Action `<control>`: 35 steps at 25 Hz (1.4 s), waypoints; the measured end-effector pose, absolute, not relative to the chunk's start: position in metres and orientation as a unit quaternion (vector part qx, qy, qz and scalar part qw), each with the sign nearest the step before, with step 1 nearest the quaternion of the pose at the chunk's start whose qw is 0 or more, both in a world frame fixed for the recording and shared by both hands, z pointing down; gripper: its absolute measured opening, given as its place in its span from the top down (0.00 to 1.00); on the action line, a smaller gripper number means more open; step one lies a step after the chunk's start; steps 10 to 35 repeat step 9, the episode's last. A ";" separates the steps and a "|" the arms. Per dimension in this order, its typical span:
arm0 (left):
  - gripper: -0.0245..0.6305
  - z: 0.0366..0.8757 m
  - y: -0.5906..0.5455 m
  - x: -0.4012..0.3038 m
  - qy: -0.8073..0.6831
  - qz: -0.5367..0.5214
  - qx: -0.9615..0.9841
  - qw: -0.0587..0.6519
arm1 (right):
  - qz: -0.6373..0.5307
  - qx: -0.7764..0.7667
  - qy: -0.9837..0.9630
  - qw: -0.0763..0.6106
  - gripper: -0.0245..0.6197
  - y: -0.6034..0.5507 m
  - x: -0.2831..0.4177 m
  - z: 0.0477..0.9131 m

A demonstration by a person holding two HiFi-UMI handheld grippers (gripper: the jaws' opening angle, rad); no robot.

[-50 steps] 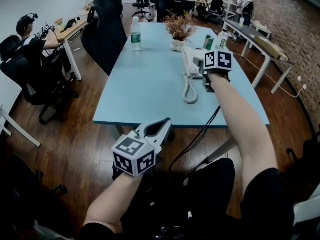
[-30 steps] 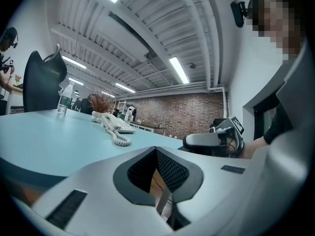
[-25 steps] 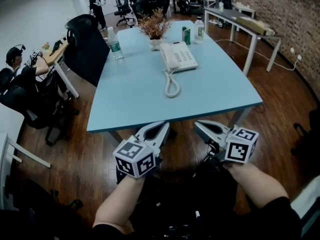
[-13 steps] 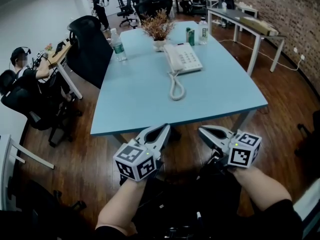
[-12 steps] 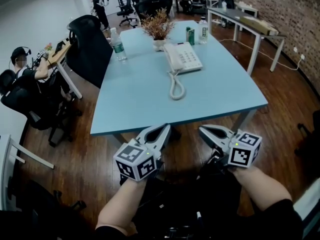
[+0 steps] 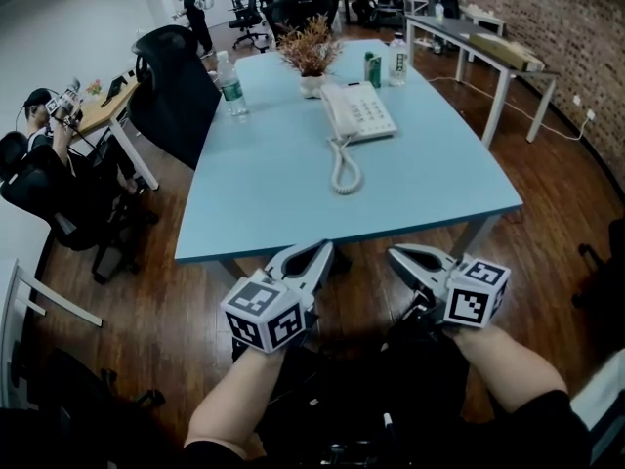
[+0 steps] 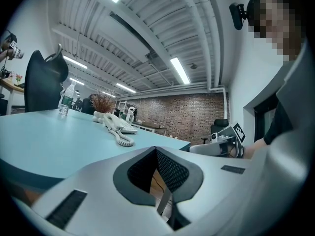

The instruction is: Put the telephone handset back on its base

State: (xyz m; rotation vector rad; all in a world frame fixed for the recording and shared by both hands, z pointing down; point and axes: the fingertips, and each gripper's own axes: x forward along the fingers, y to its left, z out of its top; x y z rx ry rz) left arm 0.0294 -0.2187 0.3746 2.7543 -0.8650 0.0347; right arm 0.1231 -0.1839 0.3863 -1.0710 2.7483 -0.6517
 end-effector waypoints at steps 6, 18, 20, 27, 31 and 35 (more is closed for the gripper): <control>0.97 0.374 -0.219 0.029 -0.298 0.013 0.946 0.126 | -0.216 -0.354 0.908 0.060 0.96 -0.185 0.123 0.386; 0.97 0.373 -0.219 0.028 -0.299 0.013 0.946 0.126 | -0.217 -0.352 0.909 0.061 0.96 -0.185 0.122 0.385; 0.97 0.373 -0.219 0.028 -0.299 0.013 0.946 0.126 | -0.217 -0.352 0.909 0.061 0.96 -0.185 0.122 0.385; 0.97 0.373 -0.219 0.028 -0.299 0.013 0.946 0.126 | -0.217 -0.352 0.909 0.061 0.96 -0.185 0.122 0.385; 0.97 0.373 -0.219 0.028 -0.299 0.013 0.946 0.126 | -0.217 -0.352 0.909 0.061 0.96 -0.185 0.122 0.385; 0.97 0.373 -0.219 0.028 -0.299 0.013 0.946 0.126 | -0.217 -0.352 0.909 0.061 0.96 -0.185 0.122 0.385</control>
